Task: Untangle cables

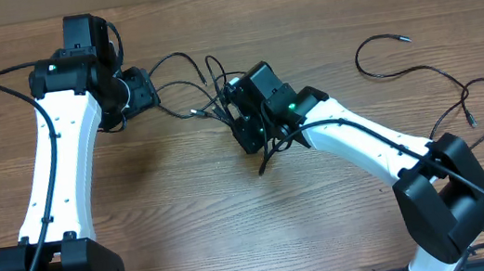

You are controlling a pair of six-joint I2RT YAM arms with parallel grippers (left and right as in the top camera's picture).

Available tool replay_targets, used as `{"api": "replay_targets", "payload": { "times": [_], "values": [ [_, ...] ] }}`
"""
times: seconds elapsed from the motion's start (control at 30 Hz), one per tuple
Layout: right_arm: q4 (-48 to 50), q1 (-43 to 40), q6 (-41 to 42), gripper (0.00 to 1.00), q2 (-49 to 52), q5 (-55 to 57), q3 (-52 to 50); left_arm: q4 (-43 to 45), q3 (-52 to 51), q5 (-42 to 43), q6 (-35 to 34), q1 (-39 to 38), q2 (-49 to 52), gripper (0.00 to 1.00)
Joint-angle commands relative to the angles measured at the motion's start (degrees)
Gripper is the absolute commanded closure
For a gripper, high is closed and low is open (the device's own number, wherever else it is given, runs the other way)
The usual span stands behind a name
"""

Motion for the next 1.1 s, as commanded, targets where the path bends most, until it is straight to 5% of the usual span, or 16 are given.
{"api": "replay_targets", "payload": {
  "times": [0.0, 0.17, 0.43, 0.6, 0.67, 0.93, 1.07],
  "values": [
    [-3.8, -0.7, 1.3, 0.96, -5.0, 0.0, 7.6, 0.2, 0.1, 0.7, -0.5, -0.1, 0.1, 0.33],
    [-14.7, -3.1, 2.8, 0.96, -9.2, 0.0, 21.3, 0.2, 0.1, 0.7, -0.5, -0.1, 0.1, 0.33],
    [-18.6, -10.6, 3.0, 0.96, -14.2, 0.4, 34.2, 0.2, 0.1, 0.6, -0.5, -0.1, 0.1, 0.33],
    [-21.4, -16.6, 3.3, 0.96, -16.2, 3.8, 35.1, 0.3, 0.1, 0.6, -0.5, -0.1, 0.1, 0.33],
    [-24.6, -18.4, 3.2, 0.87, -16.2, 3.8, 35.0, 0.3, 0.1, 0.7, -0.5, -0.1, 0.1, 0.32],
    [-32.6, -21.2, 3.2, 0.76, -15.3, 3.9, 31.6, 5.6, 0.1, 17.6, 4.4, -1.2, 0.2, 0.17],
    [-32.3, -21.9, 3.2, 0.69, -15.3, 3.9, 31.5, 8.6, 0.1, 18.4, 4.4, -3.8, 0.7, 0.08]
  ]
}}
